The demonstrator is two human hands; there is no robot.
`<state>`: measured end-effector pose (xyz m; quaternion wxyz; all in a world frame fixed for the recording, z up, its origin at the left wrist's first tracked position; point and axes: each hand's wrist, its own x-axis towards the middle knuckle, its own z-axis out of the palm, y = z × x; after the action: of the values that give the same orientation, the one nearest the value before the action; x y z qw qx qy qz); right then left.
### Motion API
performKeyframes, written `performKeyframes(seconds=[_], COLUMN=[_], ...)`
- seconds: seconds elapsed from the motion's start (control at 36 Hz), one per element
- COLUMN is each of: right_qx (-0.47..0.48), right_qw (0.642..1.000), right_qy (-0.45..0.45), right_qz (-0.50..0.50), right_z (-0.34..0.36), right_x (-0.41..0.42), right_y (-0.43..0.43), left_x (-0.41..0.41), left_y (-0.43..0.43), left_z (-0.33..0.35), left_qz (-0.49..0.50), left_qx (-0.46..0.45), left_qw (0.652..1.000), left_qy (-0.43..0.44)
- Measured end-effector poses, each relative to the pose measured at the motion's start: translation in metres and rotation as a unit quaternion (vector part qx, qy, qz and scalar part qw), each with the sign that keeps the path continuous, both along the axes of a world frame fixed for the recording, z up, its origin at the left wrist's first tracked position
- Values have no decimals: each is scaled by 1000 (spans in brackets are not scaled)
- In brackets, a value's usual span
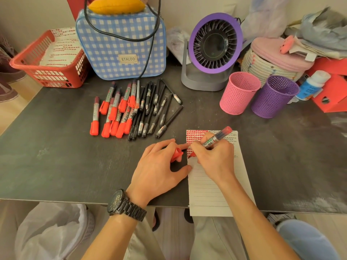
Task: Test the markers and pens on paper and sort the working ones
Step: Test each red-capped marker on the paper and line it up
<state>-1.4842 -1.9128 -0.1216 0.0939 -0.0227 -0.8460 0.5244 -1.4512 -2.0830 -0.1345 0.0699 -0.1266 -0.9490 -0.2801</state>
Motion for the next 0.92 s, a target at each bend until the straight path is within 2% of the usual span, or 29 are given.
performKeyframes(seconds=[0.08, 0.19, 0.36, 0.44, 0.56, 0.67, 0.78, 0.92], right_qx=[-96, -282, -393, -449, -460, -426, -390, -372], right_qw=[995, 958, 918, 889, 878, 898, 918, 923], right_qy=[-6, -55, -50, -63, -78, -63, -40, -33], right_qz=[-12, -15, 17, 69, 111, 92, 67, 90], right_z=[5, 19, 37, 35, 24, 15, 8, 7], right_x=[-5, -14, -2, 11, 25, 33, 32, 32], right_y=[4, 16, 40, 50, 51, 46, 48, 51], left_x=[-2, -3, -2, 0, 5, 10, 11, 7], left_y=[0, -3, -3, -2, -4, -5, -4, -4], left_z=[1, 0, -2, 1, 6, 7, 7, 3], left_qz=[-10, -18, -5, 13, 55, 69, 67, 36], left_qx=[-9, -21, -19, 27, 115, 160, 123, 83], left_qw=[1000, 1000, 999, 999, 990, 983, 989, 996], left_qy=[5, -14, -40, -37, -51, -64, -39, -21])
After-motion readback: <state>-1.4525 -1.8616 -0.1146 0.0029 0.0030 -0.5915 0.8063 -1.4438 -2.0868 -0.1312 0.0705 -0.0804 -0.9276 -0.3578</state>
